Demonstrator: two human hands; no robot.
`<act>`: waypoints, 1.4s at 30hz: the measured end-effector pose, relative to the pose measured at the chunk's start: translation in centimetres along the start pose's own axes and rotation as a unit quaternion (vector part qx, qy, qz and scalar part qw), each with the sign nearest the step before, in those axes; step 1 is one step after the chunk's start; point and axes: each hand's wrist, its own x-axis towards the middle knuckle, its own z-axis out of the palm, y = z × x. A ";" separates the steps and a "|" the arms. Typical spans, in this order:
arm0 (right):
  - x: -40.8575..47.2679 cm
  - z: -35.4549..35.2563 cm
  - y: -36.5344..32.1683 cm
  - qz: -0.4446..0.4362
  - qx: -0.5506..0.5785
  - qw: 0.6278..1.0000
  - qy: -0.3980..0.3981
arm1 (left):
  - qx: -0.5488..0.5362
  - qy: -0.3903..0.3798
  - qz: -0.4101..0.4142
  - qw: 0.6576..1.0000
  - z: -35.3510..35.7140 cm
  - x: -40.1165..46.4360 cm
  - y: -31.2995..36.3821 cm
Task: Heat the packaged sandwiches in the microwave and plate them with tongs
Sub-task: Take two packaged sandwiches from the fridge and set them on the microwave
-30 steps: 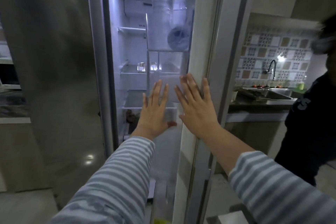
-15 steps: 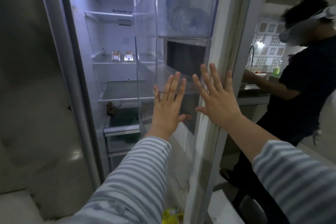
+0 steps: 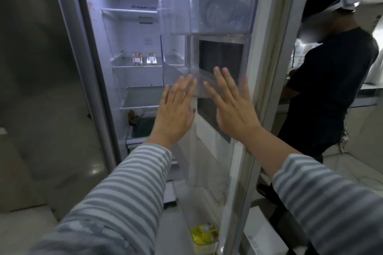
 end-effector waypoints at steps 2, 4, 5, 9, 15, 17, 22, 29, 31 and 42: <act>1.1 0.1 -3.6 -0.008 0.035 0.999 0.014 | 0.013 -0.020 -0.027 0.999 -0.9 -1.7 -2.8; 2.0 0.6 -7.5 0.001 0.071 0.997 -0.006 | 0.017 -0.089 -0.070 0.993 -1.3 -3.8 -5.7; 2.2 1.2 -9.4 0.003 0.088 0.996 -0.025 | 0.018 -0.133 -0.099 0.986 -1.4 -5.0 -6.9; 2.1 4.0 -15.8 0.001 0.129 0.978 -0.163 | 0.015 -0.234 -0.187 0.954 -0.8 -9.7 -11.6; 2.4 8.6 -22.4 0.028 0.243 0.888 -0.391 | -0.023 -0.370 -0.260 0.892 1.2 -15.8 -17.8; 2.8 10.0 -23.8 0.042 0.278 0.859 -0.428 | -0.038 -0.398 -0.268 0.876 2.0 -16.6 -19.2; 4.7 13.4 -26.3 0.054 0.294 0.850 -0.434 | -0.057 -0.403 -0.277 0.870 4.8 -16.2 -22.3; 10.0 20.2 -25.0 0.049 0.275 0.865 -0.416 | -0.086 -0.374 -0.282 0.879 11.4 -11.2 -26.6; 12.5 22.6 -24.1 0.050 0.267 0.876 -0.398 | -0.082 -0.364 -0.289 0.882 13.5 -8.8 -28.0; 27.5 33.1 -18.2 0.084 0.268 0.907 -0.315 | -0.082 -0.229 -0.276 0.930 21.9 6.6 -36.0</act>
